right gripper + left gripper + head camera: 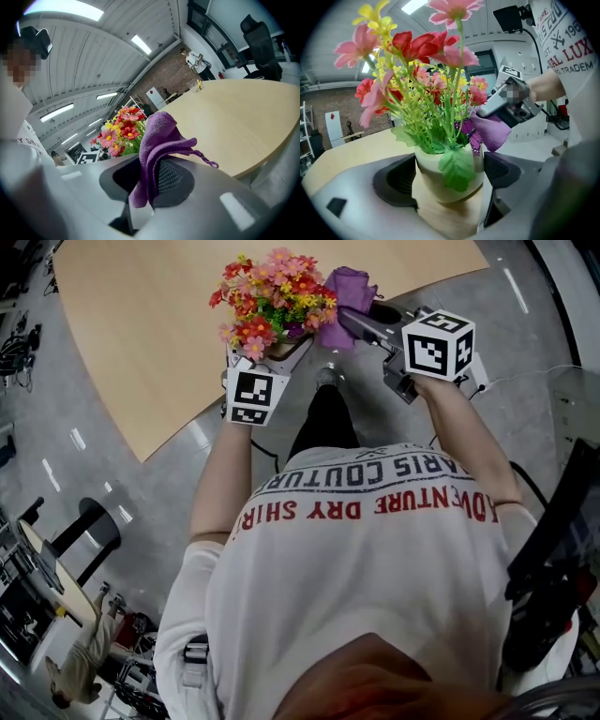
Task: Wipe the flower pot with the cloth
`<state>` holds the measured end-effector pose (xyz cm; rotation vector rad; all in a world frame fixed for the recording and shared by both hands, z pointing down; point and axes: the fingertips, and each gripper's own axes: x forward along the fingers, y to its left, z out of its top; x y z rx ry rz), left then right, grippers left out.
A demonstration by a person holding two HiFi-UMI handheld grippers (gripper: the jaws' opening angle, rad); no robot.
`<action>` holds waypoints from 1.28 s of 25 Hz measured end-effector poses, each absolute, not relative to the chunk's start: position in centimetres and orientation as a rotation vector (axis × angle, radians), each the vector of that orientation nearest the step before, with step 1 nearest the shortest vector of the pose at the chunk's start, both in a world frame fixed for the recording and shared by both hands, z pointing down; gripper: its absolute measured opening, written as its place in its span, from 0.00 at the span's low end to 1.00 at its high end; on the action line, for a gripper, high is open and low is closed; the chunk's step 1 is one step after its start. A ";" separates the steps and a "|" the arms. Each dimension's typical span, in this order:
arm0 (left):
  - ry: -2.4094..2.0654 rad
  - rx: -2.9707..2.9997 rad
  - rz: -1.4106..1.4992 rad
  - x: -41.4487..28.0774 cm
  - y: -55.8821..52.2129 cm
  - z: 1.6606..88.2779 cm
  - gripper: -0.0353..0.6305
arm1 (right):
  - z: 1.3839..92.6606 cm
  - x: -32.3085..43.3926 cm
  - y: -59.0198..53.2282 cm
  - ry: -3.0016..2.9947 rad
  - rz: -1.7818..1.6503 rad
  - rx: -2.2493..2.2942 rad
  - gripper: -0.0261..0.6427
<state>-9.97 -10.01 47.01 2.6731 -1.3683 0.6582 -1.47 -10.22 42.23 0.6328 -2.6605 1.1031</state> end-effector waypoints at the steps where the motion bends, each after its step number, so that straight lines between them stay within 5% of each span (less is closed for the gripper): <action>1: -1.349 2.685 0.662 -10.0 -10.1 47.1 0.75 | 42.5 -1.8 -10.4 -2.664 1.107 0.629 0.11; 32: -1.307 2.576 0.530 -10.8 -9.7 46.2 0.74 | 46.9 -1.2 -11.1 -2.458 1.093 0.778 0.11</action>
